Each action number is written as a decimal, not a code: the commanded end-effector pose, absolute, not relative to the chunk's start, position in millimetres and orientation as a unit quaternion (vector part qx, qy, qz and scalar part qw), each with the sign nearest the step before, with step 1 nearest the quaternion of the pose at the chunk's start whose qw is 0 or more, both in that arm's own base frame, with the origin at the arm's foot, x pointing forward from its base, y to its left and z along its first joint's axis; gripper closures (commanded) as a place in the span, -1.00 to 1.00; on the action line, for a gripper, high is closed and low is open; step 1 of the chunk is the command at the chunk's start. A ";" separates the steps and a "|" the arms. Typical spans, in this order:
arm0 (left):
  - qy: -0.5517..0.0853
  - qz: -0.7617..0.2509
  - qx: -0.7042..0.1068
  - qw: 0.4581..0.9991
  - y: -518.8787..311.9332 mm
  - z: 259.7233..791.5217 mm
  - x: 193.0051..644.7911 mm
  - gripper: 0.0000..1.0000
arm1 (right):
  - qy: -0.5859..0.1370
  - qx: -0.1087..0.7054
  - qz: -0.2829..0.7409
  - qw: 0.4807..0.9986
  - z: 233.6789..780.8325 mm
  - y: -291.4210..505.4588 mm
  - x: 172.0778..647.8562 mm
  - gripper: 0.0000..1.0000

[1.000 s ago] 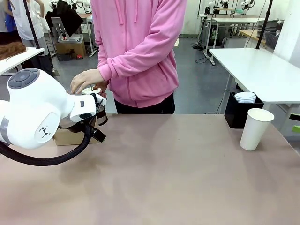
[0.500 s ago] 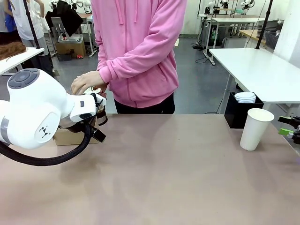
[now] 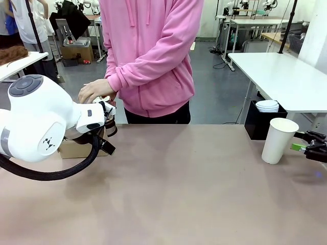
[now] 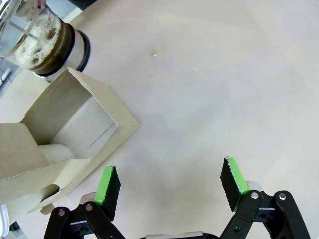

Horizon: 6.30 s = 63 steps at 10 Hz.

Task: Pour a drink into a cup and package it in a carrier.
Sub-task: Pick up the 600 ml Paper Cup and place it in the middle top area of the table, then when a person places the Paper Cup Lid on the 600 ml Paper Cup , lift the 600 ml Paper Cup.

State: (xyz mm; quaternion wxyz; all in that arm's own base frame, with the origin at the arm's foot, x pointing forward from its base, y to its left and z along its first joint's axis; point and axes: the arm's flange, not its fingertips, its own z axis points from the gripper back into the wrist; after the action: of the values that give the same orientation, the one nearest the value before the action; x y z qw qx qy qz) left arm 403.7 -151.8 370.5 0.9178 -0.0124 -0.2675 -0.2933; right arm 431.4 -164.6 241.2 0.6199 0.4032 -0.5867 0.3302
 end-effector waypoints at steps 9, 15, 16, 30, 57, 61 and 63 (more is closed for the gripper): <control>-0.268 -0.293 -0.013 0.918 -151.7 370.6 403.5 -1.00 | -0.580 0.403 0.316 0.633 221.9 -146.9 444.4 -1.00; -0.268 -0.293 -0.013 0.918 -151.7 370.6 403.5 -1.00 | -0.596 0.403 0.306 0.624 213.3 -130.3 463.8 -1.00; -0.268 -0.293 -0.013 0.918 -151.7 370.6 403.5 -1.00 | -0.590 0.409 0.309 0.624 210.9 -126.7 467.4 -1.00; -0.268 -0.293 -0.013 0.918 -151.7 370.6 403.5 -1.00 | -0.591 0.414 0.277 0.635 276.0 -90.3 448.3 -0.61; -0.268 -0.293 -0.013 0.918 -151.7 370.6 403.5 -1.00 | -0.530 0.441 0.322 0.649 251.5 148.1 621.1 -0.61; -0.268 -0.293 -0.013 0.918 -151.7 370.6 403.5 -1.00 | -0.530 0.441 0.322 0.649 251.5 148.1 621.1 -0.61; -0.268 -0.293 -0.013 0.918 -151.7 370.6 403.5 -1.00 | -0.530 0.441 0.322 0.649 251.5 148.1 621.1 -0.61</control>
State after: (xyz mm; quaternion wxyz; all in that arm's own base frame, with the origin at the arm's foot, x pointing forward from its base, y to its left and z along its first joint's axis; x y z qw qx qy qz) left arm 403.8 -151.7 370.3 0.9179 -0.0119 -0.2672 -0.2933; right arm 620.4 147.3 249.0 0.6496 0.4419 -0.5272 0.3237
